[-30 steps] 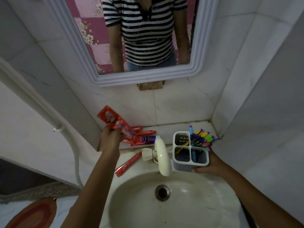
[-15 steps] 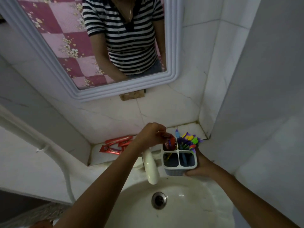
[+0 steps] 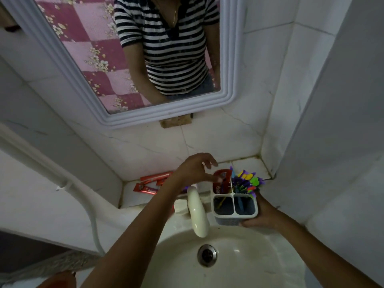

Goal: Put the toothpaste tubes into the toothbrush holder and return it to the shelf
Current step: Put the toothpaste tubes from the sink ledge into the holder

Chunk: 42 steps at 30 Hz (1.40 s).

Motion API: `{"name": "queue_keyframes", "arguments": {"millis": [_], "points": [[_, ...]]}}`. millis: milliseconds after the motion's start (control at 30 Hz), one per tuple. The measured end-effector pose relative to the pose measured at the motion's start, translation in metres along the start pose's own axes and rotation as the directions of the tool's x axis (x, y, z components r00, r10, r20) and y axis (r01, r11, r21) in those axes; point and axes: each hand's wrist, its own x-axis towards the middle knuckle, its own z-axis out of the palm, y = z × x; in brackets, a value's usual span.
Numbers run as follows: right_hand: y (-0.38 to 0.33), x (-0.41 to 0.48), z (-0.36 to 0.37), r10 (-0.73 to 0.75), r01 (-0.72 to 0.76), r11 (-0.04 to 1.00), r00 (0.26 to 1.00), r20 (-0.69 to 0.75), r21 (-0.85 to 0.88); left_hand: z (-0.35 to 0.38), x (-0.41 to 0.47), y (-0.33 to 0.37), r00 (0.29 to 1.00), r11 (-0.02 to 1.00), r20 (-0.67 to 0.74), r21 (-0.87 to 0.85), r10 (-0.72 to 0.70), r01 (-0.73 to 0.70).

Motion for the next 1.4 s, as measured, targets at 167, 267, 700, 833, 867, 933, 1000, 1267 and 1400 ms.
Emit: {"name": "queue_keyframes", "arguments": {"millis": [167,267,700,833,867,933,1000,1267,1400], "points": [[-0.017,-0.001,-0.004,0.046,-0.049,0.998,0.996,0.072,0.05,-0.017,-0.029,-0.065,0.936,0.958,-0.234,-0.181,-0.263,0.224],[-0.02,-0.005,-0.003,0.033,-0.037,0.997,0.998,0.05,0.07,0.002,-0.036,-0.105,0.949,0.906,-0.152,0.287,-0.276,0.31],[-0.018,-0.006,-0.002,0.004,-0.005,0.998,1.0,0.018,0.064,0.0,-0.028,-0.097,0.98,0.649,-0.122,0.735,-0.159,0.197],[-0.023,-0.008,-0.001,-0.017,0.017,0.997,1.0,0.004,0.077,-0.04,-0.046,-0.063,0.941,0.944,-0.334,0.287,-0.058,0.16],[-0.022,-0.008,-0.001,-0.012,0.012,0.996,1.0,0.006,0.083,-0.05,-0.051,-0.052,0.922,0.981,-0.387,0.183,0.008,0.068],[-0.02,-0.007,-0.001,0.0,-0.002,0.996,1.0,0.014,0.093,-0.066,-0.058,-0.024,0.897,0.993,-0.426,0.036,0.116,-0.112],[-0.018,-0.006,-0.001,0.021,-0.023,0.995,0.999,0.025,0.097,-0.076,-0.062,0.005,0.917,0.98,-0.352,0.001,0.187,-0.2],[-0.019,-0.008,-0.002,0.033,-0.039,0.993,0.998,0.056,0.114,-0.033,-0.05,0.096,0.957,0.651,0.289,0.729,-0.014,-0.211],[-0.015,-0.005,-0.003,0.04,-0.044,0.995,0.998,0.047,0.092,0.004,-0.039,0.11,0.935,0.508,0.329,0.832,-0.13,-0.222]]}}
